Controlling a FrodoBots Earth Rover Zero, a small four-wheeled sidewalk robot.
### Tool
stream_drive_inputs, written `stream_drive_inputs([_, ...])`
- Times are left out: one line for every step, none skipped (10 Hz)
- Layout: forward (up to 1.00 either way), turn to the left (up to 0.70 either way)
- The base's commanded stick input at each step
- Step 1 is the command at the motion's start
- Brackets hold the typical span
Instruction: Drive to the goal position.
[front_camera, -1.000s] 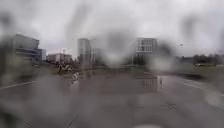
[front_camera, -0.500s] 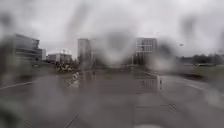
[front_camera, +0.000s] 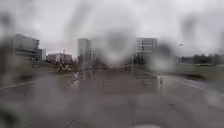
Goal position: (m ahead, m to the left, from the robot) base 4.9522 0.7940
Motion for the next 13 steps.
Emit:
stream_drive_inputs([0.07,0.00])
stream_drive_inputs([0.07,0.00])
stream_drive_inputs([0.07,0.00])
stream_drive_inputs([0.07,0.00])
stream_drive_inputs([0.07,0.00])
stream_drive_inputs([0.07,0.00])
stream_drive_inputs([0.07,0.00])
stream_drive_inputs([0.07,0.00])
stream_drive_inputs([0.07,0.00])
stream_drive_inputs([0.07,0.00])
stream_drive_inputs([0.07,0.00])
stream_drive_inputs([0.07,0.00])
stream_drive_inputs([0.07,0.00])
